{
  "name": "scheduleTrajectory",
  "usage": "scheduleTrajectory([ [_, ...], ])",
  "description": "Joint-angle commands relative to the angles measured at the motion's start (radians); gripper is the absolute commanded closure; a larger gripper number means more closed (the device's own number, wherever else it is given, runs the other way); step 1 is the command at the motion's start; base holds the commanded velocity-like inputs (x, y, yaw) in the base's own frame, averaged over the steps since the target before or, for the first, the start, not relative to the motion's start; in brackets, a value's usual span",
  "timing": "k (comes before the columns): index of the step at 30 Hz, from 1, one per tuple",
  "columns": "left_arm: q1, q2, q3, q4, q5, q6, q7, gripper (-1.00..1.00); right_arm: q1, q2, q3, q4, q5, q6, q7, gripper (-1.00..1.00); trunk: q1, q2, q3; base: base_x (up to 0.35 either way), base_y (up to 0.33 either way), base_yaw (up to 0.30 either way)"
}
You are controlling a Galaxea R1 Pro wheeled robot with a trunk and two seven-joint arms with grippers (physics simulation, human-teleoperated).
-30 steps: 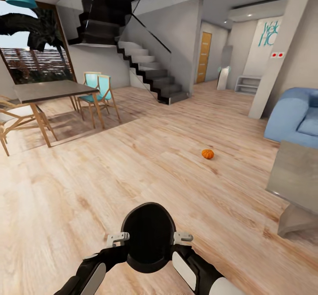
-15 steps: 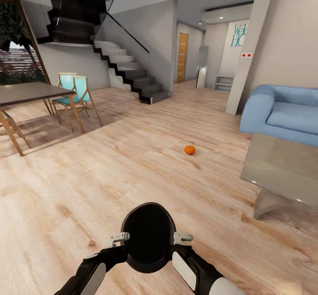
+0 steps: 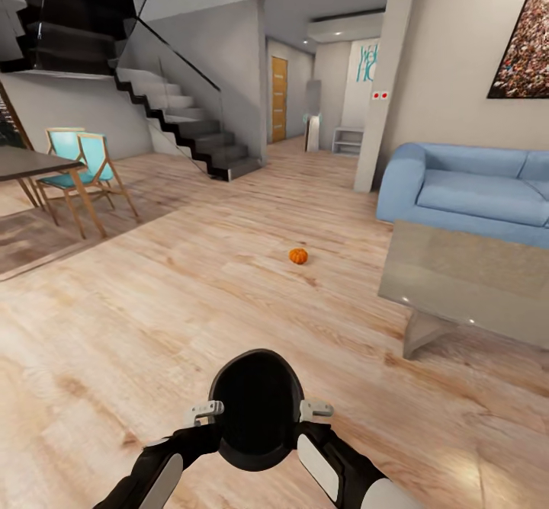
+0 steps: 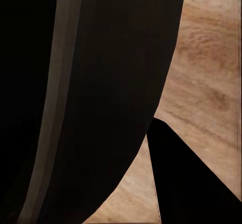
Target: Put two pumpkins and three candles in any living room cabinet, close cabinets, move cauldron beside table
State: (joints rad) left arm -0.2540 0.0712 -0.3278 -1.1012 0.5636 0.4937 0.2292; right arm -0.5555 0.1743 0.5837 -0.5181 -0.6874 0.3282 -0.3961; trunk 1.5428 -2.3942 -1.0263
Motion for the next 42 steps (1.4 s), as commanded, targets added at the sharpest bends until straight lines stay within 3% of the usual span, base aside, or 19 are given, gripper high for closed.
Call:
scheduleTrajectory([
  [1,-0.001,-0.006,-0.002,-0.005,0.072,-0.003,-0.008,1.0,-0.001,0.0,-0.007,-0.003,0.005,0.002,-0.007,1.0,0.0,-0.001,-0.001,-0.101,0.0,-0.279],
  [42,-0.001,-0.005,-0.002,-0.005,0.072,-0.006,-0.008,1.0,-0.001,0.0,-0.007,-0.003,0.006,0.002,-0.007,1.0,0.0,-0.001,-0.001,-0.014,0.0,-0.279],
])
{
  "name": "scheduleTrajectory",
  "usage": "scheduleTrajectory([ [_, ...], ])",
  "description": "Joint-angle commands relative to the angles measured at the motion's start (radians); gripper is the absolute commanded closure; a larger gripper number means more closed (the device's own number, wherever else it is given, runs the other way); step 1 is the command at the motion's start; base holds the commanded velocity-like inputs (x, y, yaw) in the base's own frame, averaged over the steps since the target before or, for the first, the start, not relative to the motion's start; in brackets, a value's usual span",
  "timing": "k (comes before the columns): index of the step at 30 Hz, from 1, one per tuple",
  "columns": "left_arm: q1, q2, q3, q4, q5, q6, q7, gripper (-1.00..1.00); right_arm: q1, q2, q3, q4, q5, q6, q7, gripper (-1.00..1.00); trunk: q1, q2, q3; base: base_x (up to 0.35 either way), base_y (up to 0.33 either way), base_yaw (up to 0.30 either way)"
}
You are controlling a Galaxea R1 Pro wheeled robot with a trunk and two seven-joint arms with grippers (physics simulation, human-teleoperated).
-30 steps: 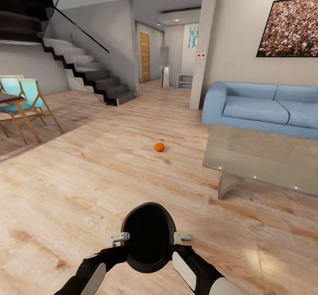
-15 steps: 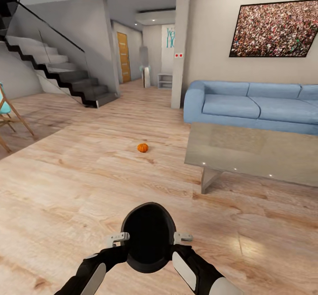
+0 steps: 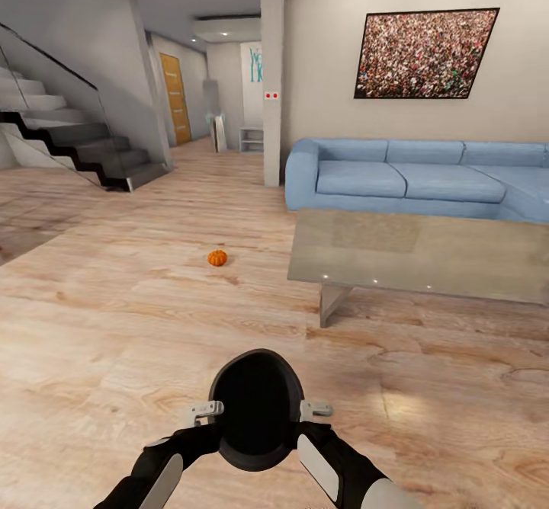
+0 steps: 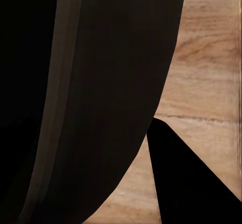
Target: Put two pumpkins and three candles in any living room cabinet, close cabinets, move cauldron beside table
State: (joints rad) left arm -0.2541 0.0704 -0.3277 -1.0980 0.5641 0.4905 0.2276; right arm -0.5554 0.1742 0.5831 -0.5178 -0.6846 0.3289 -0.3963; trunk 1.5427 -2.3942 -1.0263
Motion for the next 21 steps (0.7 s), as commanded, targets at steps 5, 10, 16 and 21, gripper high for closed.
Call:
scheduleTrajectory([
  [5,-0.001,-0.004,-0.002,-0.008,0.071,-0.003,-0.007,1.0,-0.001,0.0,-0.006,-0.004,0.003,0.001,-0.007,1.0,0.0,-0.001,-0.001,0.0,0.0,-0.279],
  [10,-0.001,-0.005,-0.002,-0.008,0.071,-0.003,-0.007,1.0,-0.001,0.0,-0.006,-0.004,0.003,0.001,-0.007,1.0,0.0,-0.001,-0.001,0.0,0.0,-0.276],
  [16,-0.001,-0.005,-0.002,-0.008,0.071,-0.003,-0.007,1.0,-0.001,0.0,-0.006,-0.005,0.006,0.0,-0.007,1.0,0.0,-0.001,-0.001,0.0,0.0,-0.137],
  [21,-0.001,-0.005,-0.002,-0.008,0.071,-0.003,-0.007,1.0,-0.001,0.0,-0.006,-0.005,0.006,-0.01,-0.007,1.0,0.0,-0.001,-0.001,0.0,0.0,-0.013],
])
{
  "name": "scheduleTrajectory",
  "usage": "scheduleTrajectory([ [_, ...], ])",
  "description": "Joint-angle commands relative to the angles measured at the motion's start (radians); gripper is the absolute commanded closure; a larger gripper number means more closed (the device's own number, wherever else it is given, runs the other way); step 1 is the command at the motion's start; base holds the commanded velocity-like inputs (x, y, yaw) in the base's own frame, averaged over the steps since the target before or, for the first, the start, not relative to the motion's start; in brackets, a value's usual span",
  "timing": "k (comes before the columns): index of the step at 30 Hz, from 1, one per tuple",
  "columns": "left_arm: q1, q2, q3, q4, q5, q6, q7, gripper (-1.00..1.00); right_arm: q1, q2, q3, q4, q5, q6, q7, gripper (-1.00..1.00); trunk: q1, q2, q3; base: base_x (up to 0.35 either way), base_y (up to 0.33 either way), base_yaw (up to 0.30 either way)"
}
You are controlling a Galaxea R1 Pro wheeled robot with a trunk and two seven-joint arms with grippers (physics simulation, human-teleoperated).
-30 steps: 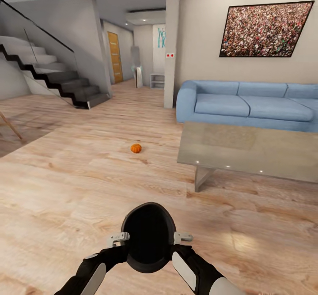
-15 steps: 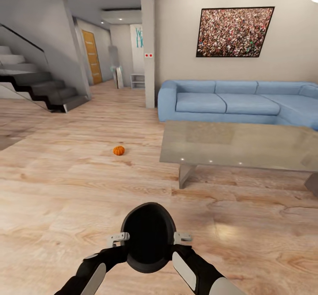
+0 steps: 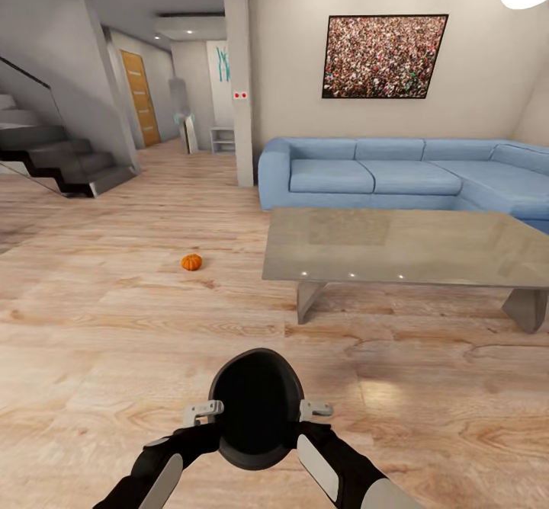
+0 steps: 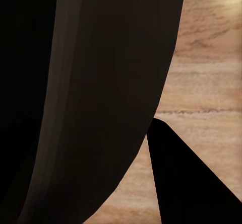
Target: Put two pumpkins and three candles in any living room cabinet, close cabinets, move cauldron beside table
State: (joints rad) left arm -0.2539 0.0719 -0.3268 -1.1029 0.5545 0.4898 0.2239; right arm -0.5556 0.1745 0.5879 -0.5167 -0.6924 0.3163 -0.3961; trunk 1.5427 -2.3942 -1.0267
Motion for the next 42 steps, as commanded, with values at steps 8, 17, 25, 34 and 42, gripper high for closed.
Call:
scheduleTrajectory([
  [8,-0.001,-0.006,-0.003,-0.003,0.08,-0.003,-0.003,1.0,-0.001,0.0,-0.011,-0.006,0.016,-0.02,-0.008,1.0,0.0,-0.001,-0.001,0.0,0.0,0.0],
  [17,-0.001,-0.006,-0.003,-0.003,0.08,-0.004,-0.003,1.0,-0.001,0.0,-0.011,-0.006,0.011,-0.022,-0.009,1.0,0.0,-0.001,-0.001,0.0,0.0,0.0],
  [25,-0.001,-0.006,-0.004,-0.003,0.08,-0.005,-0.003,1.0,-0.001,0.0,-0.011,-0.006,0.011,-0.022,-0.009,1.0,0.0,-0.001,-0.001,0.126,0.0,-0.004],
  [34,-0.001,-0.006,-0.004,-0.003,0.079,-0.006,-0.004,1.0,-0.001,0.0,-0.011,-0.006,0.011,-0.022,-0.009,1.0,0.0,-0.001,0.001,0.233,0.0,-0.105],
  [42,-0.001,-0.006,-0.004,-0.003,0.079,-0.006,-0.005,1.0,-0.001,0.0,-0.011,-0.006,0.011,-0.022,-0.009,1.0,0.0,-0.001,0.002,0.266,0.0,-0.029],
])
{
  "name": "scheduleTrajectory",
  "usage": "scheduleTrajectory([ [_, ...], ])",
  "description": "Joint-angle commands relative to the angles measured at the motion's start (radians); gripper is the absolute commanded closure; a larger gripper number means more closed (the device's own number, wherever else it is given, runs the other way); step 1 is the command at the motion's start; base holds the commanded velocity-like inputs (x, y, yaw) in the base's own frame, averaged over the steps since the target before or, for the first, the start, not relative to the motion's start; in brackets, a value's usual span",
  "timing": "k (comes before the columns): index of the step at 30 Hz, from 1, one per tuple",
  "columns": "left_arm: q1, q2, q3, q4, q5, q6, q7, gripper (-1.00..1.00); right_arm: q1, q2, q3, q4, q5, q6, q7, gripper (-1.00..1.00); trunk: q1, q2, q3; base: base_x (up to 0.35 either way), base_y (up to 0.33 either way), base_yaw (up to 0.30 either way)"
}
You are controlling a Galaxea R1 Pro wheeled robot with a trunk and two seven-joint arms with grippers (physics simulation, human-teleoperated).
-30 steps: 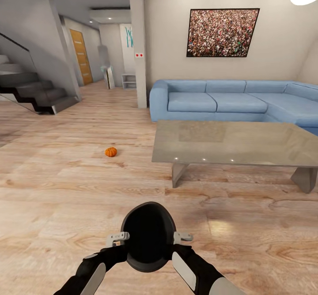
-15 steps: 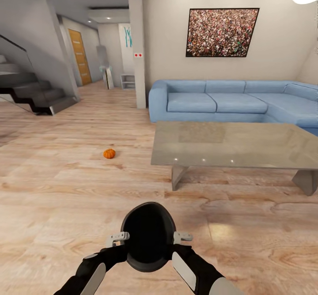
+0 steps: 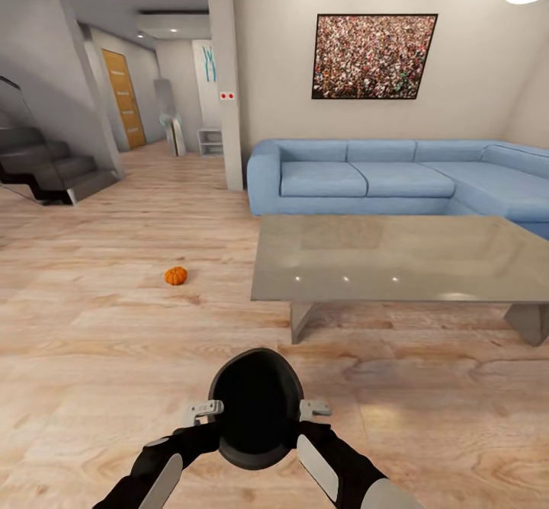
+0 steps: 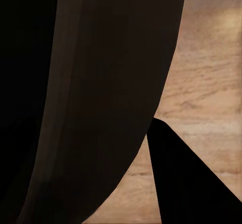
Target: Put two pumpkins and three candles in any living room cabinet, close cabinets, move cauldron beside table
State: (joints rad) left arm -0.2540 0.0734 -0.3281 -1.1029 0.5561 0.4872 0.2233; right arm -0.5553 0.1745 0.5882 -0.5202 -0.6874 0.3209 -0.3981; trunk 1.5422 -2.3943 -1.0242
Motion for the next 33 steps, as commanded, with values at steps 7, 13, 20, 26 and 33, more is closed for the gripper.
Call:
scheduleTrajectory([
  [7,-0.001,-0.007,-0.003,-0.003,0.077,-0.003,-0.004,1.0,-0.002,0.0,-0.011,-0.004,0.006,-0.026,-0.006,1.0,0.0,0.0,-0.001,0.267,0.0,-0.001],
  [13,-0.001,-0.007,-0.003,-0.003,0.077,-0.003,-0.004,1.0,-0.002,0.0,-0.01,-0.004,0.006,-0.026,-0.006,1.0,0.0,0.0,-0.001,0.267,0.0,0.0],
  [20,-0.001,-0.007,-0.003,-0.003,0.077,-0.003,-0.004,1.0,-0.002,0.0,-0.01,-0.004,0.007,-0.026,-0.006,1.0,0.0,0.0,-0.001,0.227,-0.015,0.0],
  [26,-0.001,-0.007,-0.002,-0.003,0.079,-0.004,-0.003,1.0,-0.002,0.0,-0.01,-0.004,0.007,-0.026,-0.006,1.0,0.0,0.0,-0.001,0.03,-0.008,0.0],
  [33,-0.001,-0.007,-0.002,-0.004,0.079,-0.004,-0.004,1.0,-0.002,0.0,-0.01,-0.004,0.008,-0.026,-0.006,1.0,0.0,0.0,-0.001,0.001,0.0,0.0],
])
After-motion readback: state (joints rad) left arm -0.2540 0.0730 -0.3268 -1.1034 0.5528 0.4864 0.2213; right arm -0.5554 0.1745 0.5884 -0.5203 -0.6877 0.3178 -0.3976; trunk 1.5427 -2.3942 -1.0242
